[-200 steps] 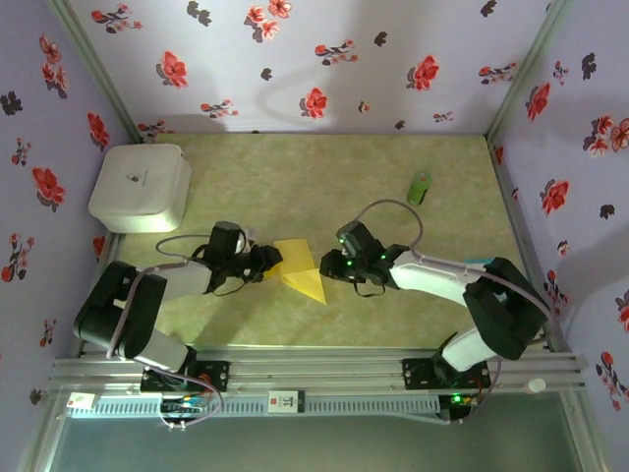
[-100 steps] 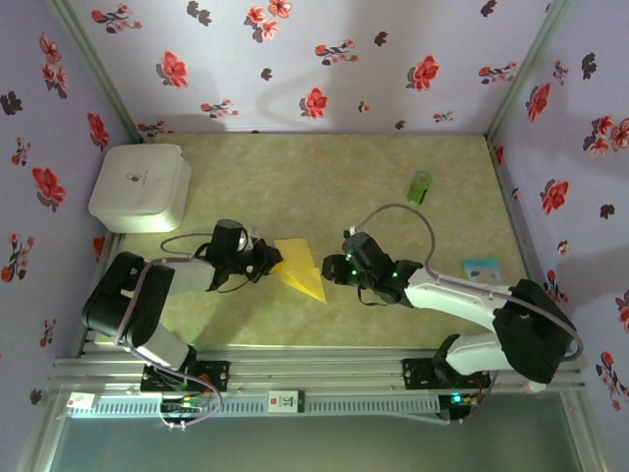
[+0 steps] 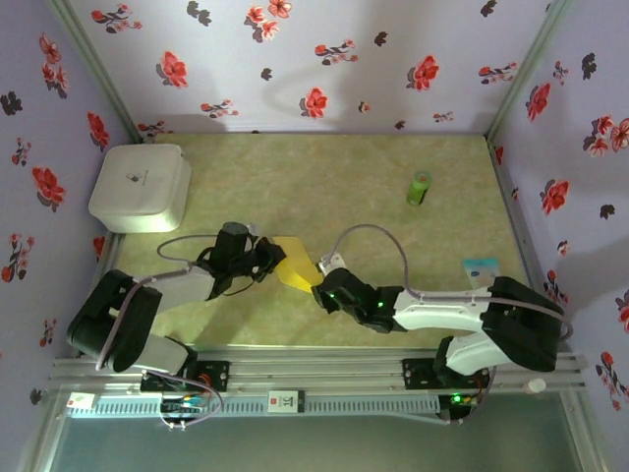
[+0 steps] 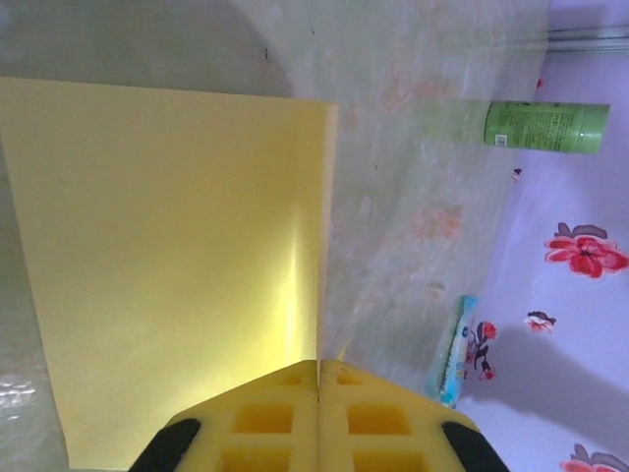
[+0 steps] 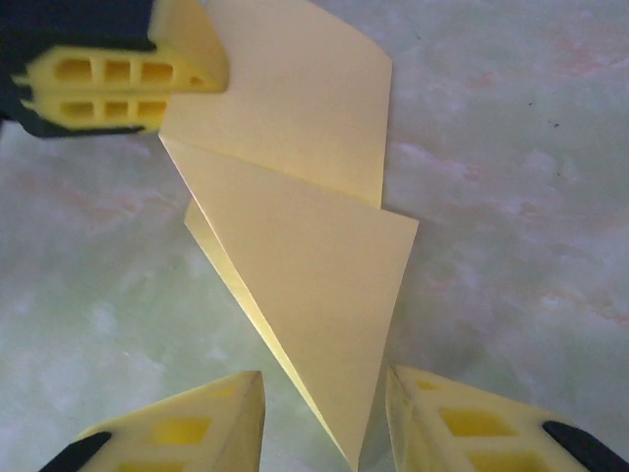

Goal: Fold a paper plane with a square sheet of paper (pick it up from the middle)
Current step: Fourth fold the wing at the center of the table.

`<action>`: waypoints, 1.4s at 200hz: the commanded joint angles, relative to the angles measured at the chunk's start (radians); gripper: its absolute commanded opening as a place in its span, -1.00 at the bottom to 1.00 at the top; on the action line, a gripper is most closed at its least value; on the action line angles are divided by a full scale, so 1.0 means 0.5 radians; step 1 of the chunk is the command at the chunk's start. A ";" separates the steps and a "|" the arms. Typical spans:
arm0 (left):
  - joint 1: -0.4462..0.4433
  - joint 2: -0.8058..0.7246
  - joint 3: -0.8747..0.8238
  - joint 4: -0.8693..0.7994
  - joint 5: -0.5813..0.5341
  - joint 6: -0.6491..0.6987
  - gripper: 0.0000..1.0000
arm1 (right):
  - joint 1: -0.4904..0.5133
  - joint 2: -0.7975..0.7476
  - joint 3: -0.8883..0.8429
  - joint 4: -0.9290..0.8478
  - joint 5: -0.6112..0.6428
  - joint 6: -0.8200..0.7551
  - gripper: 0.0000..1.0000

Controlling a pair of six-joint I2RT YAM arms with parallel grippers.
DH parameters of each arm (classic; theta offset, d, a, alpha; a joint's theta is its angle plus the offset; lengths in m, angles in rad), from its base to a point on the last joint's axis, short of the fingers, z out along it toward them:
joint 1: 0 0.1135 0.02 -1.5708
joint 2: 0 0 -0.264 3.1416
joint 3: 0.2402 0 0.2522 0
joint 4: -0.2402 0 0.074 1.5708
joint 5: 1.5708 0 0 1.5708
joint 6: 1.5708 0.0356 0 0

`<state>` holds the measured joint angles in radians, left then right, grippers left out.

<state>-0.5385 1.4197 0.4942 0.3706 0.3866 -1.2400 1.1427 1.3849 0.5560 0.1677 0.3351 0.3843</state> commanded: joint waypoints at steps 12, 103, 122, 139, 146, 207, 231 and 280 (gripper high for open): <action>-0.012 -0.052 -0.001 -0.098 -0.119 -0.005 -0.69 | 0.043 0.090 -0.033 0.238 0.097 -0.177 -0.23; 0.012 -0.004 0.133 -0.180 0.060 0.142 -0.50 | 0.126 0.396 0.075 0.250 0.283 -0.303 -0.19; 0.012 -0.024 0.155 -0.229 0.061 0.163 -0.50 | 0.128 0.461 0.139 0.201 0.315 -0.366 -0.19; 0.015 -0.035 0.162 -0.252 0.060 0.179 -0.50 | 0.129 0.505 0.172 0.192 0.338 -0.415 -0.21; 0.014 -0.035 0.163 -0.259 0.060 0.181 -0.51 | 0.127 0.523 0.188 0.186 0.353 -0.427 -0.22; 0.018 -0.039 0.159 -0.263 0.061 0.176 -0.56 | 0.127 0.607 0.258 0.127 0.370 -0.492 -0.35; 0.017 -0.038 0.165 -0.266 0.061 0.175 -0.62 | 0.129 0.635 0.281 0.082 0.385 -0.498 -0.40; 0.023 -0.025 0.161 -0.262 0.058 0.170 -0.74 | 0.128 0.608 0.275 0.098 0.379 -0.488 -0.47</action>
<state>-0.5365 1.4181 0.5545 0.2531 0.4038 -1.1717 1.1988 1.6943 0.6746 0.2340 0.4980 0.1486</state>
